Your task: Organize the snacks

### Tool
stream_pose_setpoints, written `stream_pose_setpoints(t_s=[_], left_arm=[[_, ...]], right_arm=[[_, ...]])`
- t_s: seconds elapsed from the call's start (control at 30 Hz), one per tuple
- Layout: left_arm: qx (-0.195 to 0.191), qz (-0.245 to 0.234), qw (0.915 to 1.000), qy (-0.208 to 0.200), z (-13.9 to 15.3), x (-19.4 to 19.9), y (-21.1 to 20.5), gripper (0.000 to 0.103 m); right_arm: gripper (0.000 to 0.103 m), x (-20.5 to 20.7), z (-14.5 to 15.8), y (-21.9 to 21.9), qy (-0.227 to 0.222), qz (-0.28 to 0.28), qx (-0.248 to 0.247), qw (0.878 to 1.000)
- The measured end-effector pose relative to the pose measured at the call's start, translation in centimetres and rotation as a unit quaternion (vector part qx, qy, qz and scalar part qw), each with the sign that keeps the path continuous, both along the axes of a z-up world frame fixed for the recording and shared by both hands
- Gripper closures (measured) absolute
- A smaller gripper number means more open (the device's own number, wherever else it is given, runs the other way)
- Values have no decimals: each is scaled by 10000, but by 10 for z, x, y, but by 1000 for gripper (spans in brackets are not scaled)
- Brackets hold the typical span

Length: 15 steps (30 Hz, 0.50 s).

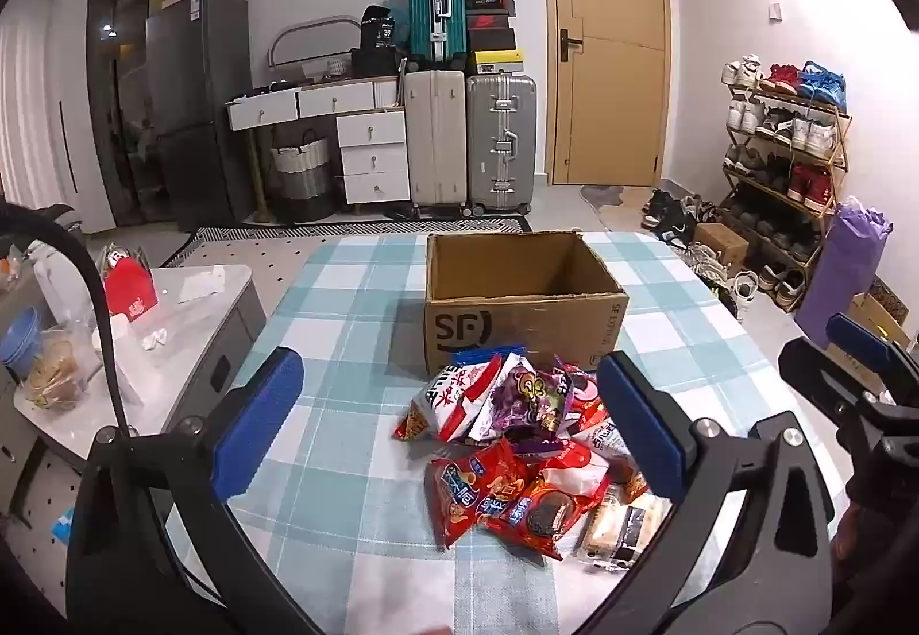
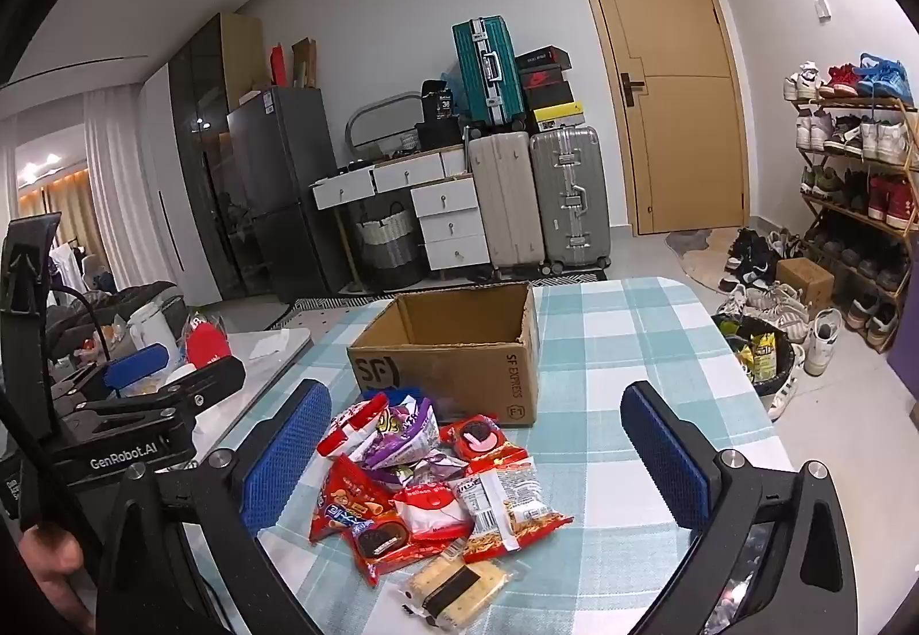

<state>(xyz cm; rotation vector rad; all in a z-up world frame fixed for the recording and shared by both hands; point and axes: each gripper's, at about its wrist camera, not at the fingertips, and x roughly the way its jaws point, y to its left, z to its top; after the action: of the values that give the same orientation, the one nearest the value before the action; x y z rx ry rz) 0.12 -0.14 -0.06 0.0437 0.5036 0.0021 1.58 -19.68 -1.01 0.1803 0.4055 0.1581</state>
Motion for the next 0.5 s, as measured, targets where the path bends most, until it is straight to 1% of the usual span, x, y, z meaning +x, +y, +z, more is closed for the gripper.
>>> stream_pose_setpoints(t_s=[0.07,0.1,0.17,0.23,0.33,0.5], left_arm=[[62,54,10000,-1,0,0,-3,1],[67,-3,10000,-46,1,-3,-6,1],[-95,-67,9999,-45,0,-5,-2,1],[-138,-86,9999,-1,-3,-2,-3,1],[-160,-69,9998,-69,1,-4,3,1],[-173,-94,9998,-61,3,-7,3,1]], right_arm=[[0,0,0,0,10,-10,-13,10000],[0,0,0,0,26,0,-5,10000],[0,0,0,0,31,6,-1,10000],[0,0,0,0,24,-3,8,10000],[0,0,0,0,30,5,19,10000],[0,-1,0,1,19,9,35,10000]])
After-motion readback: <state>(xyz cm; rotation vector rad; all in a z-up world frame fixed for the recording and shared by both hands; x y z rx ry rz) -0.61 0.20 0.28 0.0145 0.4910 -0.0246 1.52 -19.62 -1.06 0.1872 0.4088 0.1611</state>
